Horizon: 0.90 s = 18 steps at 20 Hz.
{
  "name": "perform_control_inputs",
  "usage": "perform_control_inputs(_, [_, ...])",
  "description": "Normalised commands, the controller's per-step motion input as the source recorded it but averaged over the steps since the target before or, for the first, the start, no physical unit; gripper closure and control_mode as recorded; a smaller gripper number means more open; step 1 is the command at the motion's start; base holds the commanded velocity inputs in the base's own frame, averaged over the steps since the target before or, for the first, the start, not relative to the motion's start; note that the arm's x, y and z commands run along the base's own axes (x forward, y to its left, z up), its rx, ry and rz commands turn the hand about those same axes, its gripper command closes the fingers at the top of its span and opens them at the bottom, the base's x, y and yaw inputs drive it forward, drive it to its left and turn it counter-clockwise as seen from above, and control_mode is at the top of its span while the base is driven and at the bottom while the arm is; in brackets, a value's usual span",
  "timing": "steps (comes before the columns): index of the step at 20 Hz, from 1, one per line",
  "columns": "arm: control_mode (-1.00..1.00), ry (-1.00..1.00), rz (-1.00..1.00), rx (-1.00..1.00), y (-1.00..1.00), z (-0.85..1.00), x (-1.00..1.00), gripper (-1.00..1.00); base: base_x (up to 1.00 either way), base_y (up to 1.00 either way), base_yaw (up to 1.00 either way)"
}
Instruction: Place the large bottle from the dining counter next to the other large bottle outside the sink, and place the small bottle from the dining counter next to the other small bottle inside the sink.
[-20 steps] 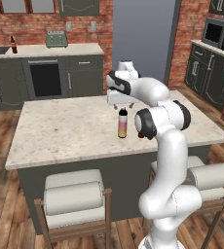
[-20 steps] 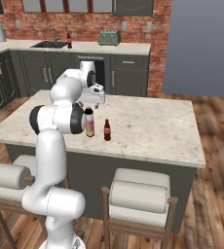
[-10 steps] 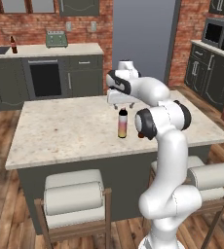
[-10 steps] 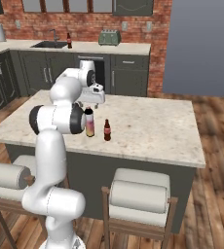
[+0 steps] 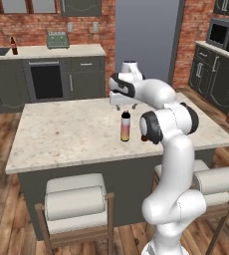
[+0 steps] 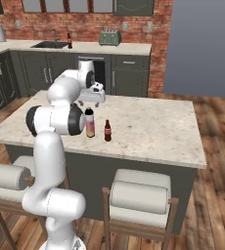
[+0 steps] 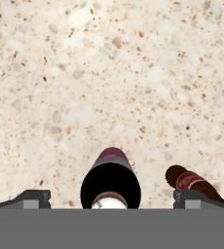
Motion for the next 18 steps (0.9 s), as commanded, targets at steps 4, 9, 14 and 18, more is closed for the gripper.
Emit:
perform_control_inputs(4, [-1.0, -0.01, 0.0, 0.0, 0.0, 0.0, -0.02, -1.0, 0.0, 0.0, 0.0])
perform_control_inputs(9, [-1.0, -0.01, 0.0, 0.0, 0.0, 0.0, -0.05, -1.0, 0.0, 0.0, 0.0])
perform_control_inputs(14, [-1.0, 0.0, 0.0, 0.0, 0.0, 0.0, -0.04, -1.0, 0.0, 0.0, 0.0])
perform_control_inputs(18, [-1.0, 0.0, 0.0, 0.0, 0.0, -0.02, -0.01, -1.0, 0.0, 0.0, 0.0])
